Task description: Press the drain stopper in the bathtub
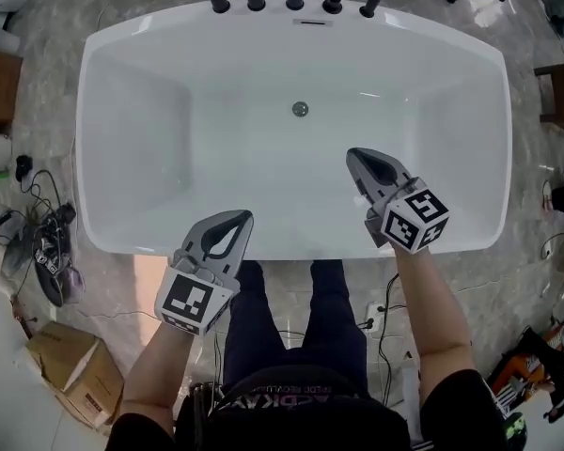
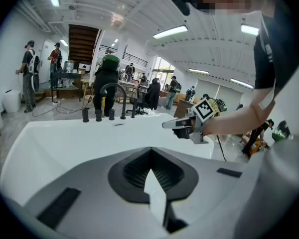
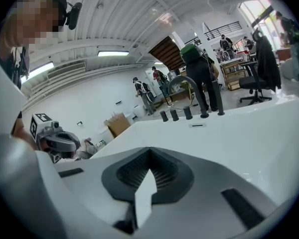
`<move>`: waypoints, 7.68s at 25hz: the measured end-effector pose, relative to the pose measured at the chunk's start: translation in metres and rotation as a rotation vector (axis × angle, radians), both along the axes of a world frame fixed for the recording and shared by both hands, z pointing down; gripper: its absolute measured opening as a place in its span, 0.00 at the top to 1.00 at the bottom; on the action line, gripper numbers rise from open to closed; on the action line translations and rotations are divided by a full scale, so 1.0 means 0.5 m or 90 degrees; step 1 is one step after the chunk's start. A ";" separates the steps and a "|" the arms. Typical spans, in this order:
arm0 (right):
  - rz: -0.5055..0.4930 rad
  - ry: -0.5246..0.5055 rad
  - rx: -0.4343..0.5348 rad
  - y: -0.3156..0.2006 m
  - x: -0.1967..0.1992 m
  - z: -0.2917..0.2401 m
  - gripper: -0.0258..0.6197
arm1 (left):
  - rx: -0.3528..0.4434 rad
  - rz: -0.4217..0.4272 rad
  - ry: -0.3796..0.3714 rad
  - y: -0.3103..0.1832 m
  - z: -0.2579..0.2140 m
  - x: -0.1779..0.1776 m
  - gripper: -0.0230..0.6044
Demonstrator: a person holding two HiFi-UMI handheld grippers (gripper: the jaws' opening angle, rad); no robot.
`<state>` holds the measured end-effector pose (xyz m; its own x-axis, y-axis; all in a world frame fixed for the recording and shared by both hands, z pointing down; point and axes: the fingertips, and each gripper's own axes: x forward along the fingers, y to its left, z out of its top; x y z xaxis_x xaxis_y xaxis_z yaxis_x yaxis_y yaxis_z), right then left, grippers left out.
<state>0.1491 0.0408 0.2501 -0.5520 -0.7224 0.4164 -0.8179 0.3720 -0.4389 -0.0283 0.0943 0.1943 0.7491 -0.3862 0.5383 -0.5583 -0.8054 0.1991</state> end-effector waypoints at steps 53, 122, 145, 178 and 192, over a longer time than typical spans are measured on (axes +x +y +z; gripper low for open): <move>-0.101 0.300 -0.303 -0.359 -0.036 1.113 0.94 | -0.112 -0.083 -0.053 -0.147 0.540 -0.052 0.95; 0.134 -0.023 0.135 0.151 -0.019 -0.371 0.94 | 0.035 0.024 0.118 0.011 -0.248 0.036 0.95; 0.054 -0.066 0.182 0.284 -0.143 -0.487 0.94 | 0.044 0.067 0.143 0.118 -0.323 0.075 0.95; 0.041 -0.091 0.162 0.292 -0.174 -0.464 0.94 | 0.032 0.063 0.151 0.114 -0.323 0.069 0.95; 0.052 -0.097 0.152 0.275 -0.171 -0.461 0.94 | 0.027 0.067 0.148 0.096 -0.327 0.073 0.95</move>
